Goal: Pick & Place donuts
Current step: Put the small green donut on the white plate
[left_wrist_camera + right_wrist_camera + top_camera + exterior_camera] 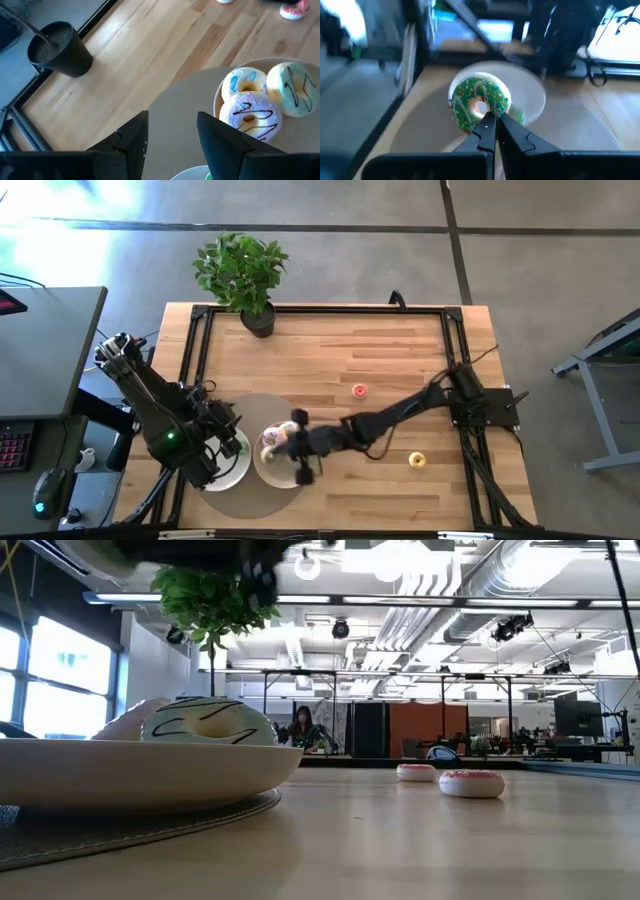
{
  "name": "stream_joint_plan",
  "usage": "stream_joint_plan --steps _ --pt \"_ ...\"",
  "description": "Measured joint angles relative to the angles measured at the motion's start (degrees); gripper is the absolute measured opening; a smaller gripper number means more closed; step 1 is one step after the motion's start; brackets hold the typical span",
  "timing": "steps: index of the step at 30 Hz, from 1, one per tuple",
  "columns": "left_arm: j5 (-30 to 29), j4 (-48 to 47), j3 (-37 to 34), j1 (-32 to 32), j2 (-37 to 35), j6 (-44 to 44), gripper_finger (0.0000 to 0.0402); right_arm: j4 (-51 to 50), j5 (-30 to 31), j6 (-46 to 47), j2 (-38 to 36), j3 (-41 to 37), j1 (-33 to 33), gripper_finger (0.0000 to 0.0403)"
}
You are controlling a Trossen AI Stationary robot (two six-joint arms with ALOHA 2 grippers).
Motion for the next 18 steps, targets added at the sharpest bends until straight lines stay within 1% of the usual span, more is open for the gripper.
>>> stream_joint_plan --steps 3,4,7,10,16,18 --pt "-0.14 -0.12 0.0 0.02 -0.57 -0.09 0.0165 9.44 -1.97 2.83 4.69 0.12 -1.84 0.0003" --pt "-0.23 -0.12 0.0 0.02 -0.58 -0.11 0.0165 11.2 -2.64 3.58 6.48 0.9 -2.27 0.0003" --pt "-0.63 -0.07 0.0 0.02 -0.7 -0.11 0.0165 11.39 -3.82 6.22 11.16 5.74 -2.62 0.0004" --pt "-1.1 -0.07 0.0 0.02 -0.71 -0.13 0.0165 7.28 -5.58 6.56 15.49 13.05 -2.83 0.0003" --pt "-1.1 -0.09 -0.02 0.02 -0.69 -0.52 0.0165 -10.81 -6.01 4.12 23.34 30.76 -2.79 0.0004" --pt "-1.12 -0.07 -0.02 0.02 -0.71 -0.67 0.0165 -12.8 -6.66 3.98 25.76 34.88 -2.9 0.0004"
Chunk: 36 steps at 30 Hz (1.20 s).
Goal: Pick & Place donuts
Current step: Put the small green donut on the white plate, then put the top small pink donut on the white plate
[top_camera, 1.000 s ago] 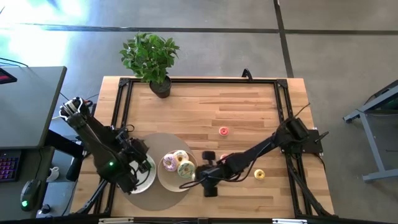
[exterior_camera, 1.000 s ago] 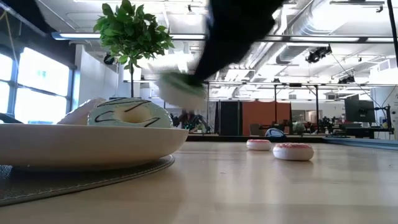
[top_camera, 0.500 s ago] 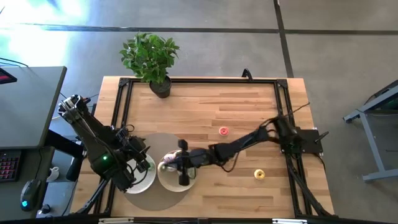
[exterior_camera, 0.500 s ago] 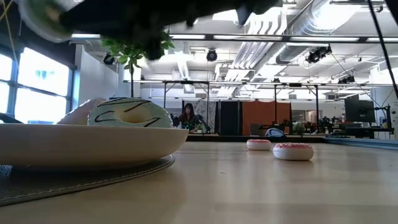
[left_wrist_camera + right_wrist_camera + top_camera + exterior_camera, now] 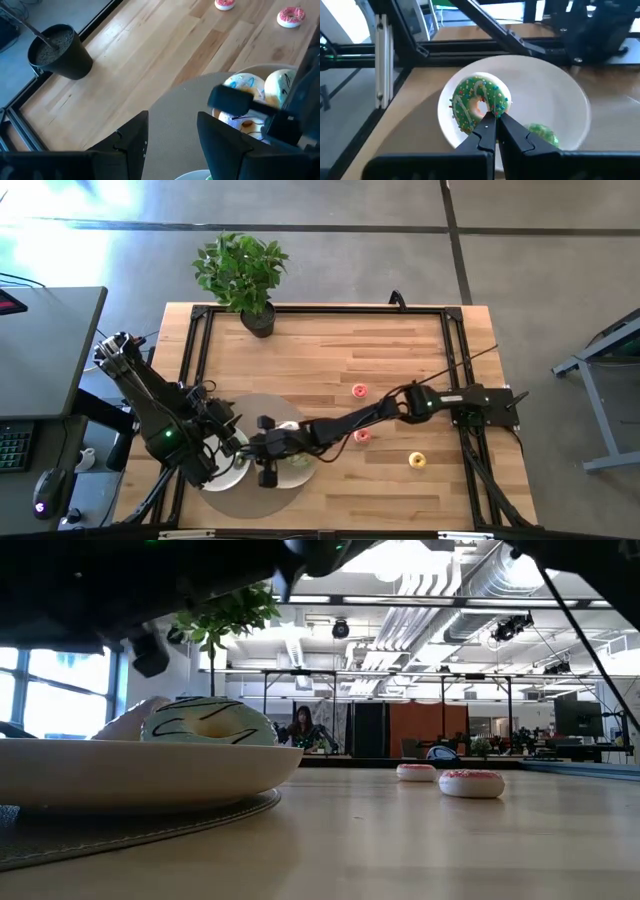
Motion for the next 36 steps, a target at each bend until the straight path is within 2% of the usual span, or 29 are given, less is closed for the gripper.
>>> stream_joint_plan --steps 5,13,17,22,27,29,32,36 --pt "0.16 -0.02 0.0 0.0 0.0 -0.35 0.0165 -0.53 -1.29 -0.39 3.73 4.43 -0.43 0.0007" --pt "1.75 0.0 0.0 0.0 0.0 -0.36 0.0165 -0.52 -2.91 -2.58 3.99 3.41 -0.61 0.0032" --pt "1.82 0.02 0.0 0.0 0.0 -0.36 0.0165 -0.27 -0.24 -2.79 3.97 3.44 -0.52 0.0064" --pt "2.27 0.0 0.0 0.0 0.0 -0.36 0.0165 -0.29 -3.03 -1.06 3.97 3.44 -1.23 0.0116" --pt "2.36 0.0 -0.02 0.0 0.01 -0.37 0.0165 -1.33 -3.76 -5.26 3.66 4.15 -1.57 0.0154" --pt "2.34 0.02 -0.02 0.0 0.01 -0.44 0.0165 -4.18 -3.94 -7.26 2.47 4.79 -1.65 0.0161" --pt "2.29 0.02 -0.02 0.0 0.02 -1.38 0.0165 -13.79 -2.72 -10.43 -2.29 5.1 -1.69 0.0161" --pt "2.26 0.53 -0.02 0.0 0.02 -2.32 0.0165 -31.84 3.76 -13.65 -10.42 5.32 -1.73 0.0151"
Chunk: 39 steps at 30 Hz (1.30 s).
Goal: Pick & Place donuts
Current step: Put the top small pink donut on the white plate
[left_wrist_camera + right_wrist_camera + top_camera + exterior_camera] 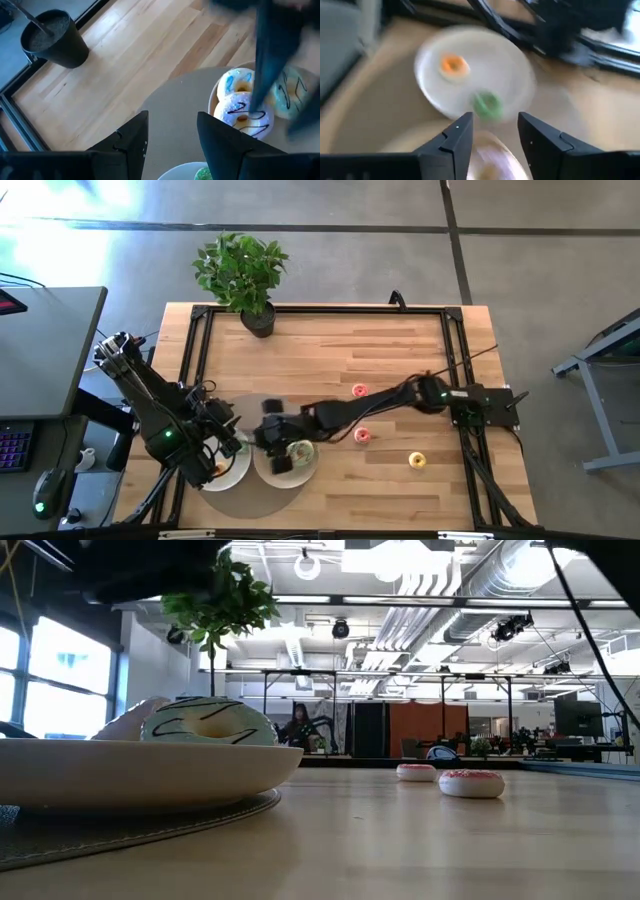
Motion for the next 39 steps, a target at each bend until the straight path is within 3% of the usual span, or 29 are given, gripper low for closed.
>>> stream_joint_plan --steps 7,10,13,18,27,35,39 --pt "-7.12 4.32 -0.02 0.04 0.0 0.46 0.0165 -34.2 12.87 3.66 -13.97 0.0 0.53 0.0135" --pt "-8.16 5.38 -0.04 0.75 0.0 1.52 0.0165 -48.93 10.66 8.86 -19.05 -0.72 0.43 0.0136" --pt "-6.87 7.62 -0.31 3.81 0.0 2.76 0.0165 -55.31 7.32 14.81 -24.06 -5.14 0.49 0.0134" --pt "-4.68 20.01 -2.81 10.62 0.0 16.29 0.0165 -50.63 3.52 24.17 -33.97 -21.23 2.93 0.0134" --pt "7.44 57.97 -9.5 26.73 0.07 57.72 0.0165 -25.51 2.56 36.75 -50.96 -55.72 9.23 0.0133" --pt "25.35 77.98 -12.15 39.56 3.44 76.81 0.0165 -5.54 2.8 38.67 -59.72 -75.6 12.37 0.0133" --pt "29.37 86.51 -12.16 44.98 8.42 83.43 0.0165 0.93 2.19 38.98 -62.08 -81.65 12.67 0.0133"
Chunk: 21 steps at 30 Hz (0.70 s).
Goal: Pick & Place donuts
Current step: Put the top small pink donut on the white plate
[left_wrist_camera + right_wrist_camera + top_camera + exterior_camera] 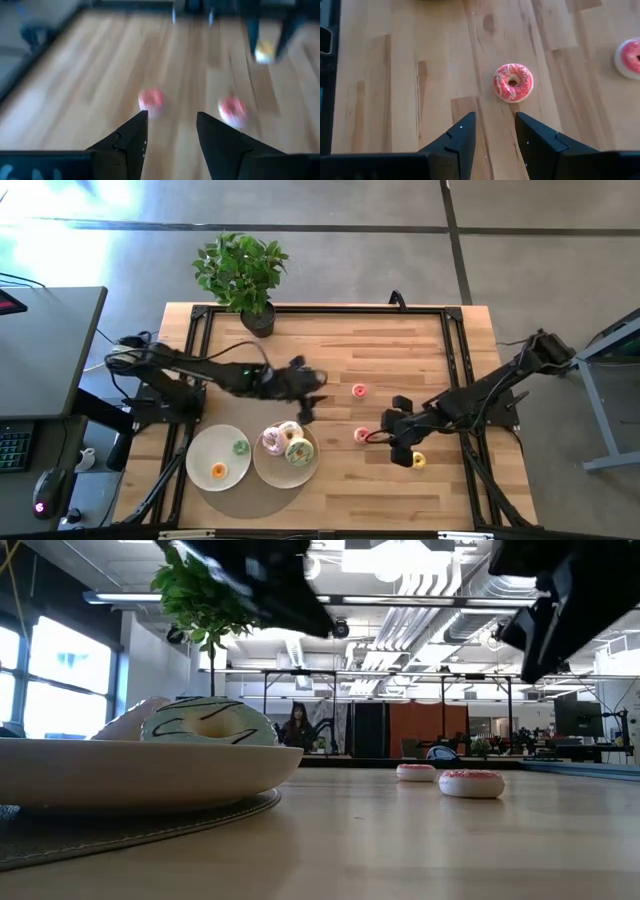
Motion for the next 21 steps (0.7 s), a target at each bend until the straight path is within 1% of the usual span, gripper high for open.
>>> stream_joint_plan --steps 3,7,9,11,15,17,20,21 --pt "2.85 6.67 -0.24 3.64 5.07 3.87 0.0165 2.59 -1.36 0.05 -0.63 -3.26 -0.02 0.0134" --pt "11.03 20.95 -0.05 7.99 14.11 4.11 0.0165 3.7 -3.53 2.73 -0.86 -5.61 -0.02 0.0133" --pt "14.66 24.98 0.01 9.58 17.62 4.09 0.0165 3.21 -4.62 4.12 -0.82 -5.96 -0.02 0.0133" --pt "16.36 27.85 2.36 10.77 21.92 4.06 0.0165 3.39 -4.96 4.9 -0.82 -6.04 -0.02 0.0133" --pt "17.09 26.42 7.28 11.54 28.76 4.32 0.0165 3.76 -4.95 4.92 -0.82 -6.04 -0.02 0.0134" --pt "18.41 26.03 10.41 11.36 31.53 6.16 0.0165 3.78 -4.85 4.92 -0.82 -6.04 -0.02 0.0133" --pt "19.04 19.78 15.23 11.02 34.57 8.37 0.0165 3.92 -4.42 4.9 -0.82 -6.04 -0.02 0.0133" --pt "18.4 16.66 16.86 10.78 35.46 8.42 0.0165 4.04 -4.42 4.9 -0.82 -6.04 -0.02 0.0133"
